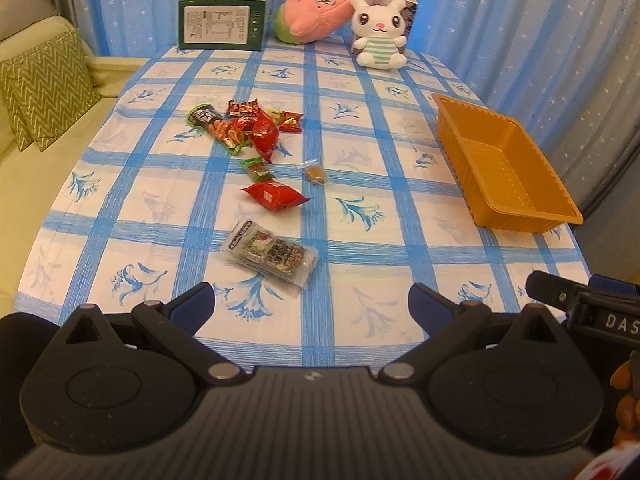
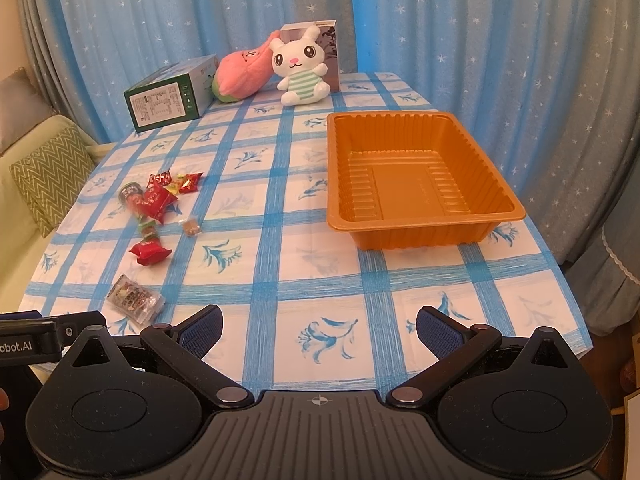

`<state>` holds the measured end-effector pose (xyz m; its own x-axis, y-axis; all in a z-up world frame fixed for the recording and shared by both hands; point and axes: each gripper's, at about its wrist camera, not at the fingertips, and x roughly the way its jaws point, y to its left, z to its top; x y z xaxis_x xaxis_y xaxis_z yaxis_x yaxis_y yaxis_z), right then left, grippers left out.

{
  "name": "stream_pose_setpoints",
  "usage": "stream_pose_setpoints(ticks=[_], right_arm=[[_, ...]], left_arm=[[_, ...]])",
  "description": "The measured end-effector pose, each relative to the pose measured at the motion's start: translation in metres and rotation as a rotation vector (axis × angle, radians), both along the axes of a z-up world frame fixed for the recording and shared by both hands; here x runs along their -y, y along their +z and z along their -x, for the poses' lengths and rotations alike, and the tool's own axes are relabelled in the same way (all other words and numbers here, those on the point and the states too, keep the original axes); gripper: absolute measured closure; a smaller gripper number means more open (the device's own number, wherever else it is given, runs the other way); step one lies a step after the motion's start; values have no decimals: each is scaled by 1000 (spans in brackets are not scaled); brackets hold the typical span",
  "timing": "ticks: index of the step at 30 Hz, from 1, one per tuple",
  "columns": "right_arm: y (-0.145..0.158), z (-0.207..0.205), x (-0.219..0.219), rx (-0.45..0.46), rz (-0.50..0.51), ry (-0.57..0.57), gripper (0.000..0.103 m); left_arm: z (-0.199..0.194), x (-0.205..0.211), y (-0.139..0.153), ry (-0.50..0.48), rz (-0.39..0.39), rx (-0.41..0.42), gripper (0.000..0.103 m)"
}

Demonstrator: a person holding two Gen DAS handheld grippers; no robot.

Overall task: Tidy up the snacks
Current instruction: 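Grasp the clear nut packet with the left tool while the right tool grasps the red candy pouch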

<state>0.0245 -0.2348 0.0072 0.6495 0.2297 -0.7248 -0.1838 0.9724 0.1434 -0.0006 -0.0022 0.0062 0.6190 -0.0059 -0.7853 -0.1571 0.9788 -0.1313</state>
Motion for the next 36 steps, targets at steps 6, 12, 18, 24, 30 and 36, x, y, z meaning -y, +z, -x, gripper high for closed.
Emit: stream_pose_setpoints(ticks=[6,12,18,24,30,36], right_arm=[[-6,-8,-8,-2,3,26,1],[-25,-23,-18,-7,-1,51,1],[-40,-44,-29,-19,1,70,1],[-52,-61,-33,-38,-9,68,1],[-61,-70,-39,-54,-13,72,1],[-66,-74,-46,-60,-11,85,1]], left_arm=[[-6,-20,-15,79,52,-13,12],[-24,-41,-35,169,144,-17,25],[-50,-55,-61,246,211,-37,44],[-70,-66,-85,311,233,-51,46],[-85,-59,-87,293,161,-40,45],[-91,-31,-93,142,-68,-65,48]])
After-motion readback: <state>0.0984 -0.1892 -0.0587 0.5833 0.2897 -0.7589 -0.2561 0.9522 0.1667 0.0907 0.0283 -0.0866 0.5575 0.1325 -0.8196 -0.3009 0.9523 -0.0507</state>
